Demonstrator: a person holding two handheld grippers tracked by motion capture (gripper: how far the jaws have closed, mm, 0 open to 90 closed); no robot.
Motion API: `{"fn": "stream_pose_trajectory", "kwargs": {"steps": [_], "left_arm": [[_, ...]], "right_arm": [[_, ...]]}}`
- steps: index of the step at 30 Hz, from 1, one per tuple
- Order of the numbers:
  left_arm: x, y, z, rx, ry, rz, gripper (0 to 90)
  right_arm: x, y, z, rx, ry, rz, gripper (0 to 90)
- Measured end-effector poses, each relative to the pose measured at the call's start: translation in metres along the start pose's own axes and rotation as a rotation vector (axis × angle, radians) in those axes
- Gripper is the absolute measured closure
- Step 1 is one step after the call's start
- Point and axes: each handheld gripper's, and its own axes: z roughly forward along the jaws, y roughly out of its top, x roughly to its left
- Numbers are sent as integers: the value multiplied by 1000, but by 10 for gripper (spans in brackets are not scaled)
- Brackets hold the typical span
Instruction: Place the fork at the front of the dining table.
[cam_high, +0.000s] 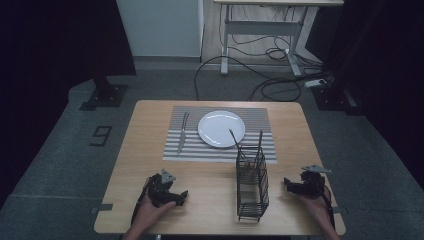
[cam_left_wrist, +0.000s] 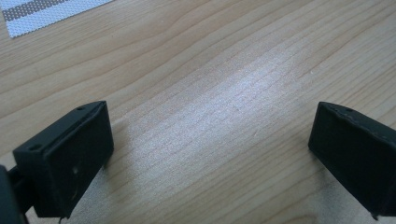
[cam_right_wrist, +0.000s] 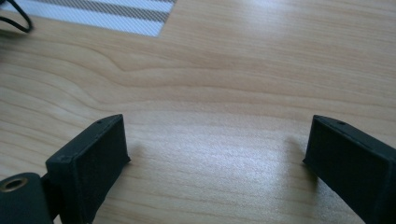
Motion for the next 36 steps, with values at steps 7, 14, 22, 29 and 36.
{"fn": "stream_pose_trajectory", "kwargs": {"steps": [7, 14, 22, 29, 36], "left_arm": [[0, 0, 0, 0, -1, 1, 0], [0, 1, 0, 0, -3, 3, 0], [0, 1, 1, 0, -5, 4, 0], [0, 1, 1, 0, -5, 4, 0], [0, 1, 1, -1, -5, 3, 0]], "right_arm": [[6, 8, -15, -65, 6, -20, 71], [17, 26, -37, -161, 30, -32, 129], [29, 49, -49, -219, 114, -35, 183], [41, 71, -59, -264, 158, -51, 264], [55, 91, -61, -287, 194, -74, 316]]}}
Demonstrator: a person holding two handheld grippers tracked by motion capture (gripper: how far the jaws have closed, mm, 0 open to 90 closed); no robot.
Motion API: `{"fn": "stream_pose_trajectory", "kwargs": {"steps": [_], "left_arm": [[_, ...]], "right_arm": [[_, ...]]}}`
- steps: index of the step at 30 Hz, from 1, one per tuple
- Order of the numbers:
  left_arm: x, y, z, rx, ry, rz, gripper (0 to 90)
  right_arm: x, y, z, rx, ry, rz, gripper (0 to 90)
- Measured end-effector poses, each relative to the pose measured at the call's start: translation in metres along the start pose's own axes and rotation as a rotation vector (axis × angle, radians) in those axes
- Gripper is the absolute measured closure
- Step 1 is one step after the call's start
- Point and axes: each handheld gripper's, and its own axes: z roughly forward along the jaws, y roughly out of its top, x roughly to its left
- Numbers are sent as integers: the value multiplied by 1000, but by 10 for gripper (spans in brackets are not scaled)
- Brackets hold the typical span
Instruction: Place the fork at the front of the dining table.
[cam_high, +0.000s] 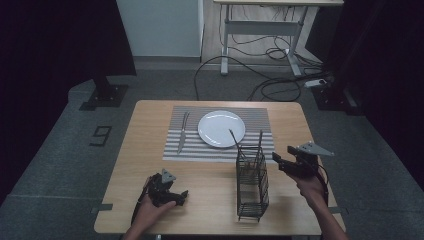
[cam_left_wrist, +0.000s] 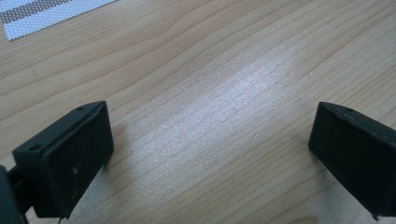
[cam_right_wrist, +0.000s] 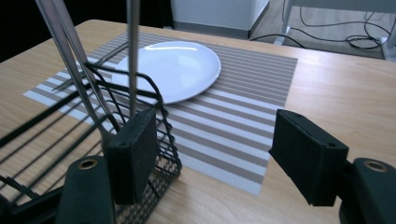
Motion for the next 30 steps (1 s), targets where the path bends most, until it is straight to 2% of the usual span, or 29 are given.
{"fn": "stream_pose_trajectory", "kwargs": {"steps": [12, 17, 30], "left_arm": [[0, 0, 0, 0, 0, 0, 0], [0, 0, 0, 1, 0, 0, 0], [0, 0, 0, 1, 0, 0, 0]], "right_arm": [[18, 20, 18, -4, 51, -45, 385], [24, 27, 24, -12, 54, -56, 392], [30, 34, 39, 0, 49, -54, 438]]}}
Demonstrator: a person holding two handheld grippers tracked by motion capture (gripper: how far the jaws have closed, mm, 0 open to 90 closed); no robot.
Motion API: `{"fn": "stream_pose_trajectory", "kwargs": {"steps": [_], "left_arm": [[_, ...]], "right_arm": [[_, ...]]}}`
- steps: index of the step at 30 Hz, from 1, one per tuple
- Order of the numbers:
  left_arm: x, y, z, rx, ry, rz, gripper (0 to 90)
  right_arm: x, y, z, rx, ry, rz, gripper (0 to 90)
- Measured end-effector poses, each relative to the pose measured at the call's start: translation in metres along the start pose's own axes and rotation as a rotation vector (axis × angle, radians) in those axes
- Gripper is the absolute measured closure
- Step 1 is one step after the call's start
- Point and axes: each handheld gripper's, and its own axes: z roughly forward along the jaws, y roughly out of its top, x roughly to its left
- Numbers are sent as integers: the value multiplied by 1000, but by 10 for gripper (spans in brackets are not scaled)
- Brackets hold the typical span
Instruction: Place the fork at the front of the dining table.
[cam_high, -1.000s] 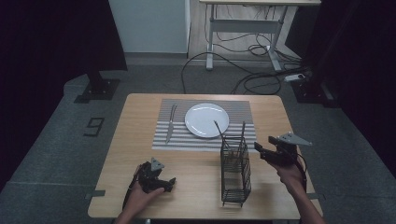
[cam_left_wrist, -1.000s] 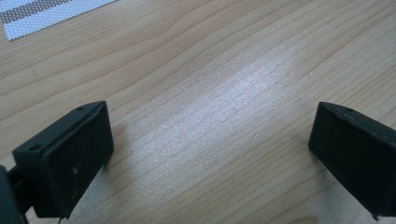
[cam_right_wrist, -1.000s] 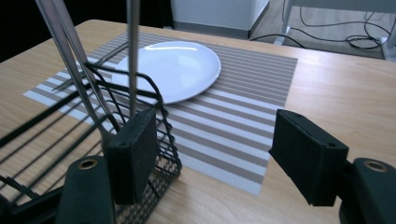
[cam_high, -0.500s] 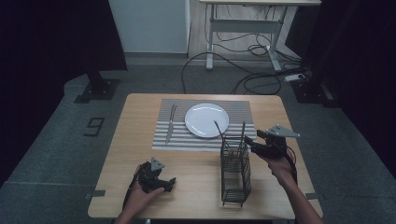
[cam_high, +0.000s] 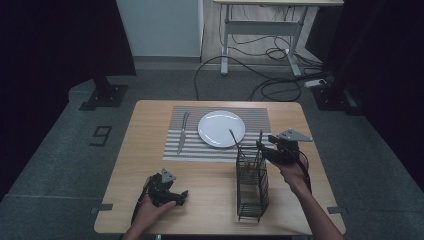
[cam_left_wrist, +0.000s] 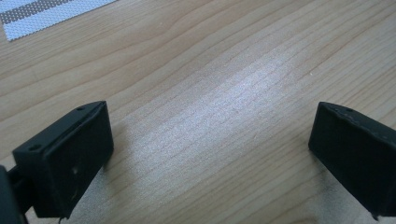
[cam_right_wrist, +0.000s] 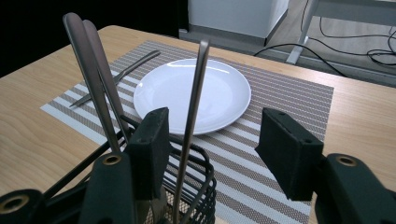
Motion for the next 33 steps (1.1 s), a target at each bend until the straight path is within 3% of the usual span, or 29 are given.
{"fn": "stream_pose_trajectory", "kwargs": {"steps": [17, 27, 33], "left_arm": [[0, 0, 0, 0, 0, 0, 0], [0, 0, 0, -1, 0, 0, 0], [0, 0, 0, 0, 0, 1, 0]], "right_arm": [[8, 3, 17, 13, 10, -7, 613], [14, 3, 8, 14, 6, -16, 811], [15, 2, 0, 7, 48, 1, 840]]}}
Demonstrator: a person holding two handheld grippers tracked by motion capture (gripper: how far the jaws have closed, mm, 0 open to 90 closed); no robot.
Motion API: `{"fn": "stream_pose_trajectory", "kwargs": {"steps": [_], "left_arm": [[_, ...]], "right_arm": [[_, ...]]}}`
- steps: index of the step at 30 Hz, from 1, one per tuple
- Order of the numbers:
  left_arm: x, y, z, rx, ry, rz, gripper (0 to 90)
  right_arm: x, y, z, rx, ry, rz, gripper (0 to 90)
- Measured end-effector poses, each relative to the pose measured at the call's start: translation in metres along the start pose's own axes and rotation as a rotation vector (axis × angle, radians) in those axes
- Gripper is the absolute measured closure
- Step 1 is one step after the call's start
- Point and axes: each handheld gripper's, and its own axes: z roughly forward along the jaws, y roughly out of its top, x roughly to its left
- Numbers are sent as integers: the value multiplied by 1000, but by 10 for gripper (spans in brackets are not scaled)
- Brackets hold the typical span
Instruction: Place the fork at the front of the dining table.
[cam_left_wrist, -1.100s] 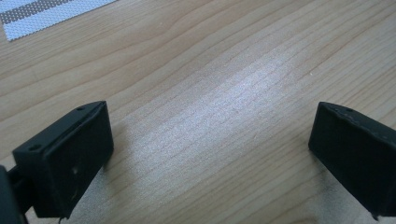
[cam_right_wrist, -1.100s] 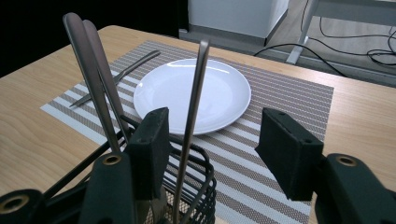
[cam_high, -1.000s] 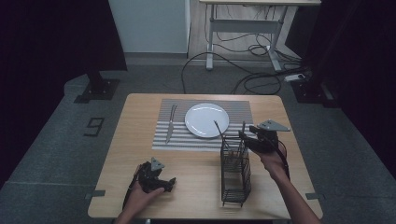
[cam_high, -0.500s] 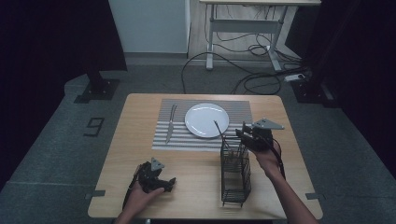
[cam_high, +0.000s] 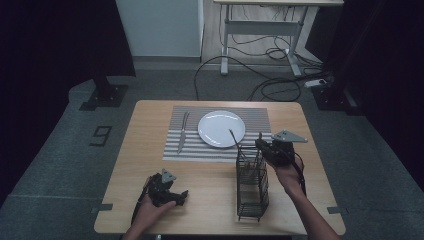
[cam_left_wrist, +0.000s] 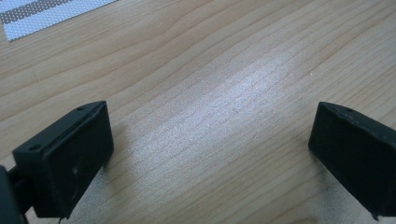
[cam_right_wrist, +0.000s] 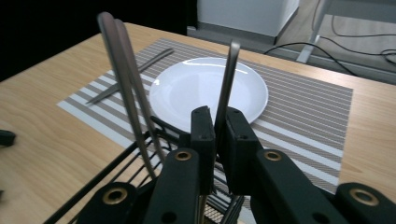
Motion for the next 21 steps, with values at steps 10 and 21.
{"fn": "stream_pose_trajectory", "kwargs": {"steps": [10, 21], "left_arm": [[0, 0, 0, 1, -1, 0, 0], [0, 0, 0, 0, -2, -1, 0]], "right_arm": [[9, 10, -22, -103, 5, -34, 860], [10, 34, -54, -202, 24, -34, 861]]}}
